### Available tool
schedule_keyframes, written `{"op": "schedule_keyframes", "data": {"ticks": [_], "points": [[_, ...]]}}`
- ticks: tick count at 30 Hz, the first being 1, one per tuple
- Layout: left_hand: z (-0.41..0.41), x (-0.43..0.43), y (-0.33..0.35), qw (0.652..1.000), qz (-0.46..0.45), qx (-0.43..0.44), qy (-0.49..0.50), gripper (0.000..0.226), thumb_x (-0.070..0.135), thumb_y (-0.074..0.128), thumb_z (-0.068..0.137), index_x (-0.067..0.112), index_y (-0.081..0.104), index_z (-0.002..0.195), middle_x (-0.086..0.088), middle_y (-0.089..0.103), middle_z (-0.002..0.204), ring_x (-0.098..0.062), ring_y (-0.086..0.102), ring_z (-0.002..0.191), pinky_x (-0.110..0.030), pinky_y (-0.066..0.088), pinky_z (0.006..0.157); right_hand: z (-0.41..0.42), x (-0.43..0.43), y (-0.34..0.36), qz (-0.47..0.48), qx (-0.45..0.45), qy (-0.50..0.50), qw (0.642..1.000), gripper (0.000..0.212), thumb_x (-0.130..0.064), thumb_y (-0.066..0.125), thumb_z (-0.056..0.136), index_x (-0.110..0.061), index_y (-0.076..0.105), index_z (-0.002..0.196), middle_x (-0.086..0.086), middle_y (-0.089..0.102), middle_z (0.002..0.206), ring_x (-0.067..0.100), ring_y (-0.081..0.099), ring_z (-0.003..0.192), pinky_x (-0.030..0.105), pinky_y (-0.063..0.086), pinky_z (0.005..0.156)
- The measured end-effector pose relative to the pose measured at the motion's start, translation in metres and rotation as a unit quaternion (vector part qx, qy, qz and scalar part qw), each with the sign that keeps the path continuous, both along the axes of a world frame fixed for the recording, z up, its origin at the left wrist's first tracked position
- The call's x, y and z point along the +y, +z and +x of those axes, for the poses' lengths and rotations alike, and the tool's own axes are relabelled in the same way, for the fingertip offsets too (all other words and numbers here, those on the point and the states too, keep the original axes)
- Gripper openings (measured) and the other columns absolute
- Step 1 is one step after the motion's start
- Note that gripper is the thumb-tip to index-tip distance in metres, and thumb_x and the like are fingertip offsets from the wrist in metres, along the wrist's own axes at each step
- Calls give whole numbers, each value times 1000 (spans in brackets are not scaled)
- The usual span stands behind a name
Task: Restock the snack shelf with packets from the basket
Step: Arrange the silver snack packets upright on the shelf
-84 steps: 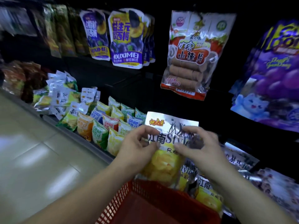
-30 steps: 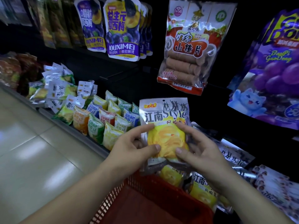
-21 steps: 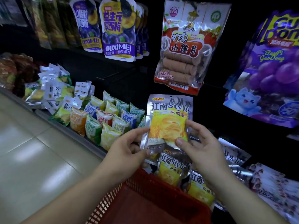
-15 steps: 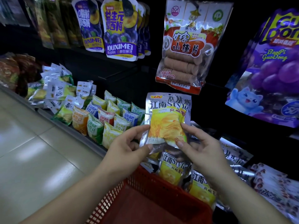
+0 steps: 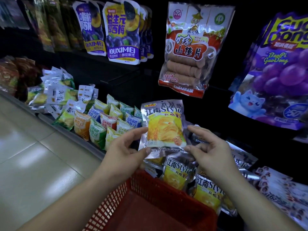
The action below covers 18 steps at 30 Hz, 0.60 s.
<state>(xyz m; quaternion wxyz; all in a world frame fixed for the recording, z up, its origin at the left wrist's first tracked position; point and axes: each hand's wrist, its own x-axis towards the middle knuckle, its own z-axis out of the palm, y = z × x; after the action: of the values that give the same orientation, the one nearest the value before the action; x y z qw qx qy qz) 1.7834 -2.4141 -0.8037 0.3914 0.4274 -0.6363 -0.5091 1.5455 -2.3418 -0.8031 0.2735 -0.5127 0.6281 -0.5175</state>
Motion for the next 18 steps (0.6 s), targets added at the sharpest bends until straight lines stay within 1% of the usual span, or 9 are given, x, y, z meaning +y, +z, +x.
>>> {"op": "schedule_keyframes", "data": {"ticks": [1, 2, 5, 7, 9, 11, 13, 15, 18], "points": [[0, 0, 0, 1000, -4, 0, 0, 50, 8, 75, 91, 39, 65, 129, 28, 67, 111, -21, 65, 51, -31, 58, 59, 0, 0, 0, 0, -9, -3, 1000, 53, -5, 74, 92, -36, 63, 133, -20, 69, 92, 17, 56, 54, 27, 55, 56], [0, 1, 0, 1000, -12, -4, -1, 48, 9, 75, 92, 40, 66, 127, 30, 69, 107, -22, 65, 51, -34, 58, 59, 1, 0, 0, -3, -9, -2, 1000, 51, -5, 73, 92, -36, 64, 133, -17, 66, 87, 14, 54, 52, 26, 54, 57], [0, 0, -6, 999, -34, -5, 2, 46, 13, 74, 93, 44, 65, 126, 18, 71, 91, -28, 55, 52, -44, 53, 57, 1, 0, 1, -15, 8, 3, 1000, 45, -3, 71, 94, -31, 68, 129, -21, 58, 132, 13, 56, 59, 31, 59, 70], [2, -1, -9, 996, -85, -31, -5, 46, 20, 73, 94, 47, 63, 130, -2, 63, 83, -25, 47, 53, -42, 44, 54, 1, 1, 0, -14, 39, 17, 999, 41, -4, 68, 96, -35, 70, 123, -29, 53, 138, 14, 53, 62, 28, 57, 73], [3, 2, -6, 979, -181, -94, -24, 47, 25, 71, 95, 44, 59, 136, 3, 65, 95, -15, 53, 63, -38, 48, 61, 1, 3, -1, -11, 66, 30, 997, 41, -6, 67, 97, -42, 70, 118, -30, 51, 137, 10, 52, 66, 22, 52, 74], [-1, 6, -4, 977, -196, -78, -42, 47, 20, 69, 96, 36, 58, 139, 12, 58, 119, -10, 54, 73, -30, 49, 67, 4, 4, -1, -11, 80, 49, 996, 44, -8, 67, 97, -47, 68, 118, -29, 49, 140, 3, 54, 72, 17, 48, 74], [-6, 7, -6, 985, -164, -44, -31, 47, 11, 68, 96, 33, 60, 137, 14, 54, 126, -8, 54, 71, -26, 47, 63, 8, 4, -4, 7, 92, 76, 993, 42, -19, 69, 97, -54, 66, 121, -31, 44, 145, -6, 57, 95, 14, 46, 81], [-8, 7, -9, 982, -183, -52, 7, 44, 7, 70, 94, 28, 64, 132, 14, 56, 123, -4, 61, 87, -21, 51, 66, 13, 4, -3, 45, 96, 86, 991, 39, -35, 68, 96, -59, 62, 126, -31, 37, 152, -13, 45, 129, 6, 39, 93], [-14, 13, -15, 963, -254, -88, 19, 41, 4, 69, 91, 19, 68, 129, 15, 60, 120, -6, 64, 101, -21, 53, 71, 24, 6, 4, 34, 55, 74, 995, 40, -46, 63, 92, -60, 59, 130, -30, 40, 152, -18, 36, 137, 2, 41, 97]]}}
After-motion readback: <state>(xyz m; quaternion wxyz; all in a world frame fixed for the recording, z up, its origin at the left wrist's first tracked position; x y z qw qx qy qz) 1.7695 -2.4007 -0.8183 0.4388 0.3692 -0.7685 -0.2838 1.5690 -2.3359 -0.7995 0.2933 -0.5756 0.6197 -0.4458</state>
